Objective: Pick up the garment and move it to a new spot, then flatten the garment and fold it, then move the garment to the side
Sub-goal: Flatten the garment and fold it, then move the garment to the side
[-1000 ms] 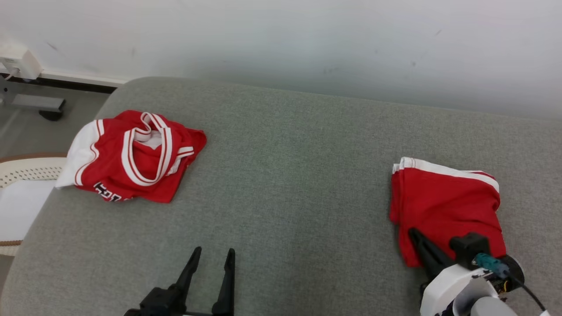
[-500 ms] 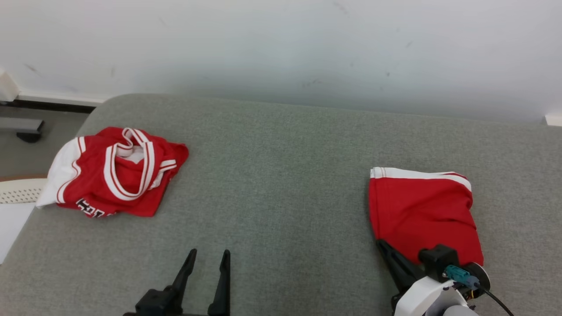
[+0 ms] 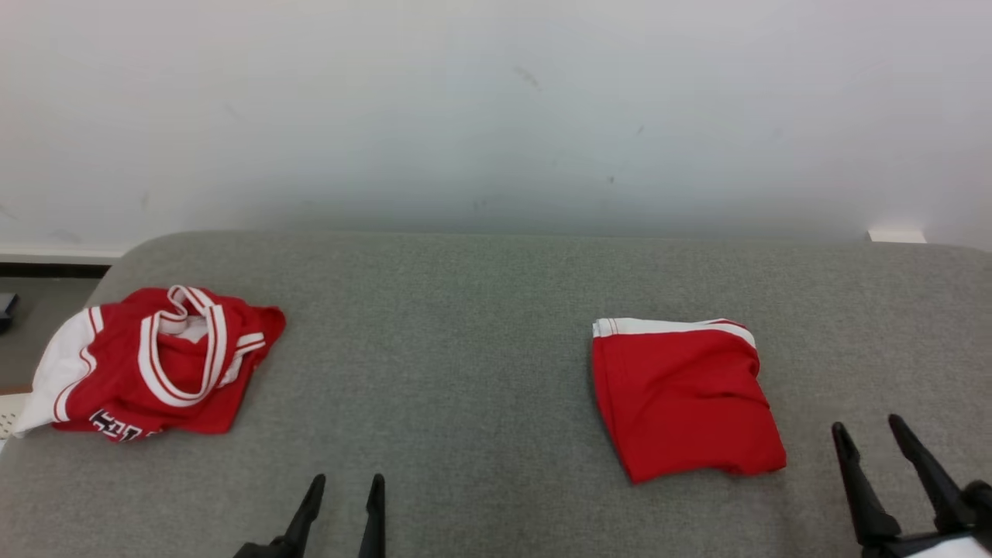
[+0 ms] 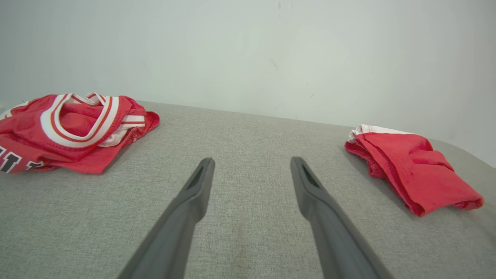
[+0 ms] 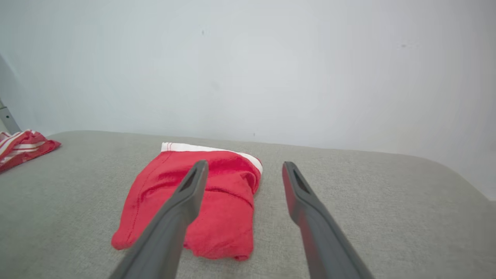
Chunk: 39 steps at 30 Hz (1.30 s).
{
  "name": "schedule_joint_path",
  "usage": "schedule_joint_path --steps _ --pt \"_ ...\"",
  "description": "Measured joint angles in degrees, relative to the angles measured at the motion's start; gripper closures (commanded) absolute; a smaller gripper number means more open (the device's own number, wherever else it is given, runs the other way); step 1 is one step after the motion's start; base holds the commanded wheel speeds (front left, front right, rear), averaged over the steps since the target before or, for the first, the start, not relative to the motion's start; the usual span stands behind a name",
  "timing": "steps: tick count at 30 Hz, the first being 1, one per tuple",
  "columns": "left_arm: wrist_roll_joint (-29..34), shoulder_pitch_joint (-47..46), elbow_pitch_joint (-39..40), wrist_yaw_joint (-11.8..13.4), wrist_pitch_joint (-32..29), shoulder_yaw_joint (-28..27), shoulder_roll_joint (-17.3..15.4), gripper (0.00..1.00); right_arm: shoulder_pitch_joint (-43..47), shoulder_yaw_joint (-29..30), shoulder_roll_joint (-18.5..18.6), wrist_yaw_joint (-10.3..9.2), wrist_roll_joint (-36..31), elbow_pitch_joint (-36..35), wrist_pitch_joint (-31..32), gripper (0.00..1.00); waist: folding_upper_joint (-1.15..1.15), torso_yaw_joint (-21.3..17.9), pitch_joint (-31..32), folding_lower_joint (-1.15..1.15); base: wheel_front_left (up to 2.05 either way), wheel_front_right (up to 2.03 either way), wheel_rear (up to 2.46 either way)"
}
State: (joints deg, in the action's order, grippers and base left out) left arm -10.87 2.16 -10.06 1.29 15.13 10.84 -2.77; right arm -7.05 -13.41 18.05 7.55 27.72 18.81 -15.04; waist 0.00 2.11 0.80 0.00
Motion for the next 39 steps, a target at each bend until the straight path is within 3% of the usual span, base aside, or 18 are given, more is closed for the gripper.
schedule_joint_path --steps 4,8,20,25,29,31,39 --pt "0.1 1.0 0.1 0.0 0.0 -0.6 0.0 0.00 6.4 7.2 0.0 0.00 -2.2 -5.7 0.0 0.00 0.00 -0.9 0.7 0.00 0.00 0.00 0.00" --pt "0.1 2.0 0.0 0.0 0.0 -1.1 0.0 0.00 11.1 11.4 -2.3 0.00 -3.1 -8.8 0.0 0.00 0.00 -0.9 1.2 0.00 0.00 0.00 0.00" --pt "0.3 2.7 0.1 -0.3 0.0 -1.2 0.0 0.00 15.5 14.8 -8.1 0.00 -5.1 -9.1 0.0 0.00 0.00 -0.5 1.2 0.00 0.00 0.00 0.00" --pt "0.3 2.5 0.1 -0.5 0.0 -1.1 0.0 0.00 15.4 14.6 -8.6 0.00 -5.2 -8.8 0.0 0.00 0.00 -0.8 0.7 0.00 0.00 0.00 0.00" --pt "0.3 2.3 0.1 -0.5 0.0 -1.0 0.0 0.00 14.5 13.3 -10.0 0.00 4.6 -7.5 0.0 0.00 0.00 -0.9 -0.1 0.00 0.00 0.00 0.00" --pt "0.4 2.1 0.0 -0.5 0.0 -1.0 0.0 0.00 12.6 11.5 -8.5 0.00 11.8 -6.7 3.5 0.00 0.00 -0.8 -0.6 0.00 0.00 0.00 0.00" --pt "0.8 -1.9 0.2 -1.3 0.0 0.7 0.0 0.00 0.3 10.6 3.2 -0.09 35.3 -6.4 34.7 0.00 0.00 0.5 -5.5 0.00 0.00 0.00 0.00"
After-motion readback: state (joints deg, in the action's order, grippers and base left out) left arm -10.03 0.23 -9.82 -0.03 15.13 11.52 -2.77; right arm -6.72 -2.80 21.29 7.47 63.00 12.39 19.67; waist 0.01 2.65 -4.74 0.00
